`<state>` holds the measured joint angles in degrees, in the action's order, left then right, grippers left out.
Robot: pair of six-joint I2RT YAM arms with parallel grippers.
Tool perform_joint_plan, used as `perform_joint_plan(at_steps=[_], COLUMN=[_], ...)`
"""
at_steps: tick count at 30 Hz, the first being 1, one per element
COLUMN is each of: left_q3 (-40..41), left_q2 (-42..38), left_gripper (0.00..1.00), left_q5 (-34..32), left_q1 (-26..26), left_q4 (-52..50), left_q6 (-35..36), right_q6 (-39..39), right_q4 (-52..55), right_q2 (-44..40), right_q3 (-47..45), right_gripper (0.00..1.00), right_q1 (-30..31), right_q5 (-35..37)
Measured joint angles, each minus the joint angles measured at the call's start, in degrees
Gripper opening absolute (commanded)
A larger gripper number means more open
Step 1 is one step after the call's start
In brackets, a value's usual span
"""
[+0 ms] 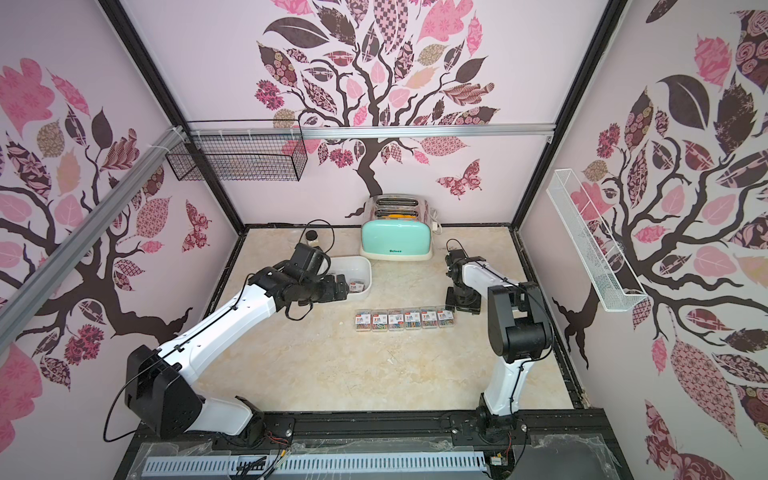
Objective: Take the paper clips out of the storage box
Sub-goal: Adjust the boxed paper clips at the center of the board.
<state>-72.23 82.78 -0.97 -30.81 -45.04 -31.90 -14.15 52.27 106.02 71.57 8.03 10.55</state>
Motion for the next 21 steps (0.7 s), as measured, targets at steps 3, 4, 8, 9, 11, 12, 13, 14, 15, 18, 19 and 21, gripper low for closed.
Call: perform_joint_plan(at_steps=[3,4,8,9,11,12,13,14,15,18,19,21], left_q3=[0.0,0.0,-0.17,-0.5,-1.36,-1.9,-2.56,-3.23,-4.09,-6.14,-6.49,-6.99], left_q2=[0.15,0.26,0.83,1.18,1.9,2.32,2.8,3.3,4.0,6.27,6.93,7.96], left_gripper=[0.98,0.98,0.98,0.98,0.98,0.98,0.98,0.98,0.98,0.98,0.98,0.98], left_q5=[-0.02,-0.02,-0.11,-0.24,-0.35,-0.39,-0.44,-0.42,-0.37,-0.26,-0.26,-0.35], left_q1=[0.0,0.0,0.0,0.0,0.02,0.04,0.07,0.2,0.39,1.55,2.1,3.1], left_q4=[0.0,0.02,-0.07,-0.13,-0.17,-0.31,-0.46,-0.72,-1.01,-1.44,-1.6,-2.12], left_q6=[0.0,0.0,0.02,0.07,0.28,0.46,0.66,0.87,1.18,2.05,2.32,2.8], right_q6=[-0.04,-0.13,-0.42,-0.61,-1.05,-1.31,-1.46,-1.55,-1.7,-1.66,-1.62,-1.51], right_q4=[0.0,0.02,0.2,0.22,0.44,0.63,0.83,0.96,1.33,2.27,2.6,3.1], right_q2=[0.0,0.0,-0.04,-0.11,-0.17,-0.24,-0.42,-0.7,-1.09,-2.91,-3.76,-5.42], right_q3=[0.0,0.0,0.04,0.09,0.37,0.74,1.18,1.57,2.21,4.57,5.4,6.64], right_gripper=[0.64,0.65,0.7,0.71,0.73,0.74,0.74,0.75,0.75,0.79,0.81,0.85], right_q1=[0.0,0.02,0.04,0.04,0.07,0.07,0.07,0.07,0.07,0.11,0.26,0.92], right_q5=[0.04,0.13,0.55,0.72,1.11,1.33,1.51,1.64,1.66,1.38,1.16,0.81])
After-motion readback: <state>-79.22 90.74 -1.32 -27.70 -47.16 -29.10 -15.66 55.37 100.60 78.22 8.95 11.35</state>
